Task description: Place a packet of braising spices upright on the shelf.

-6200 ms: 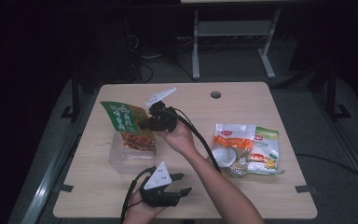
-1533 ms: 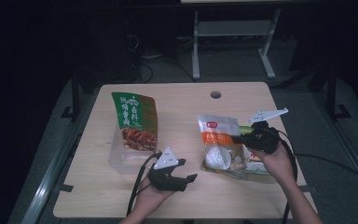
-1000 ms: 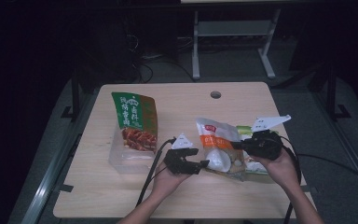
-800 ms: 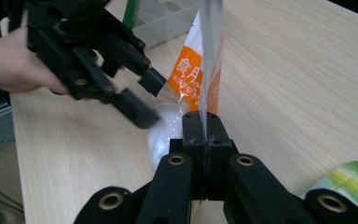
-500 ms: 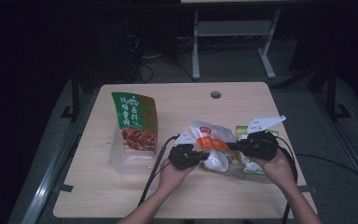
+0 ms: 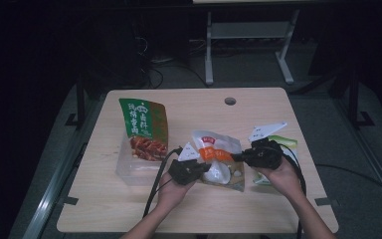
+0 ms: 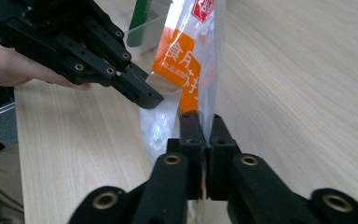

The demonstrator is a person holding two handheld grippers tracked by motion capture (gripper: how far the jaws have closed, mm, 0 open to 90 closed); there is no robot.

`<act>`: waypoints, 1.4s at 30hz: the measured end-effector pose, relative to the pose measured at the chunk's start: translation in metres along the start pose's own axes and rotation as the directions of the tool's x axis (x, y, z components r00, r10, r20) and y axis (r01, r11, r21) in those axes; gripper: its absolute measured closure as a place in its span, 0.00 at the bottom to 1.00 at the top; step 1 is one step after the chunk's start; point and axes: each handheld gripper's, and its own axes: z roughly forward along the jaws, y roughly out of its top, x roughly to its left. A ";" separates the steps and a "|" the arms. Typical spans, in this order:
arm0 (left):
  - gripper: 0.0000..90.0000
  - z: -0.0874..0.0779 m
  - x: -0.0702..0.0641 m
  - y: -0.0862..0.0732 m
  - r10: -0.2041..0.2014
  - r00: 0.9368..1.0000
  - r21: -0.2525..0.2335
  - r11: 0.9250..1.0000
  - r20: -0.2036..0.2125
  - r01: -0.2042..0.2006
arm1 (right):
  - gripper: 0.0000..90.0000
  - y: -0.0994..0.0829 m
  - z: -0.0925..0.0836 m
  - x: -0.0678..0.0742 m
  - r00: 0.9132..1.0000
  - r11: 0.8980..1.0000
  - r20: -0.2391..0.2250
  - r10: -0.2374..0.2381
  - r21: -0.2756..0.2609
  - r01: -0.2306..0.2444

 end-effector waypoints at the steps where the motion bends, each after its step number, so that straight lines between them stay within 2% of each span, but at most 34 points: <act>1: 0.99 -0.001 0.000 -0.001 0.010 1.000 0.002 1.000 -0.005 -0.010 | 0.94 0.000 0.001 -0.001 1.000 1.000 -0.005 0.005 0.003 -0.005; 5: 0.99 -0.003 -0.004 -0.002 0.021 1.000 0.003 1.000 -0.009 -0.021 | 0.93 0.003 0.006 0.000 1.000 1.000 -0.021 0.012 0.004 -0.012; 8: 0.99 -0.003 -0.006 -0.003 0.028 1.000 0.002 1.000 -0.010 -0.028 | 0.92 0.006 0.012 0.001 1.000 1.000 -0.023 0.020 0.024 -0.019; 13: 0.98 -0.005 -0.006 -0.005 0.022 1.000 -0.002 1.000 -0.005 -0.022 | 0.99 0.008 0.016 0.002 1.000 0.999 -0.016 0.025 0.037 -0.024; 17: 0.86 -0.009 -0.006 -0.008 0.010 1.000 -0.014 1.000 -0.002 -0.010 | 0.99 0.008 0.013 0.001 0.999 0.999 -0.026 0.042 0.030 -0.041; 21: 0.78 -0.016 -0.008 -0.011 -0.003 1.000 -0.019 1.000 0.008 0.003 | 0.99 0.009 0.010 0.006 0.999 1.000 -0.030 0.021 0.006 -0.020; 23: 0.75 -0.020 -0.007 -0.013 -0.005 1.000 -0.018 1.000 0.016 0.005 | 1.00 0.011 0.007 0.009 1.000 1.000 -0.019 0.006 -0.005 -0.006; 25: 0.70 -0.024 -0.006 -0.014 -0.038 0.998 -0.019 0.999 0.047 0.039 | 1.00 0.015 0.003 0.014 1.000 1.000 0.001 -0.009 -0.015 0.009; 28: 0.70 -0.032 -0.006 -0.017 -0.053 0.997 -0.032 0.998 0.055 0.055 | 1.00 0.018 0.000 0.015 1.000 1.000 0.012 -0.015 -0.013 0.015; 34: 0.66 -0.039 -0.006 -0.025 -0.038 0.998 -0.013 0.999 0.049 0.039 | 1.00 0.027 -0.003 0.014 0.999 1.000 0.048 -0.021 -0.015 0.022; 36: 0.65 -0.040 -0.007 -0.028 -0.041 0.998 -0.012 0.999 0.050 0.042 | 1.00 0.032 -0.002 0.012 0.997 1.000 0.069 -0.020 -0.008 0.020; 41: 0.64 -0.042 -0.011 -0.031 -0.047 0.997 -0.020 0.999 0.055 0.048 | 1.00 0.040 0.001 0.009 0.997 1.000 0.081 -0.018 -0.012 0.019; 42: 0.64 -0.043 -0.011 -0.031 -0.029 0.998 -0.015 0.999 0.056 0.030 | 1.00 0.043 0.002 0.008 0.996 1.000 0.085 -0.021 -0.013 0.022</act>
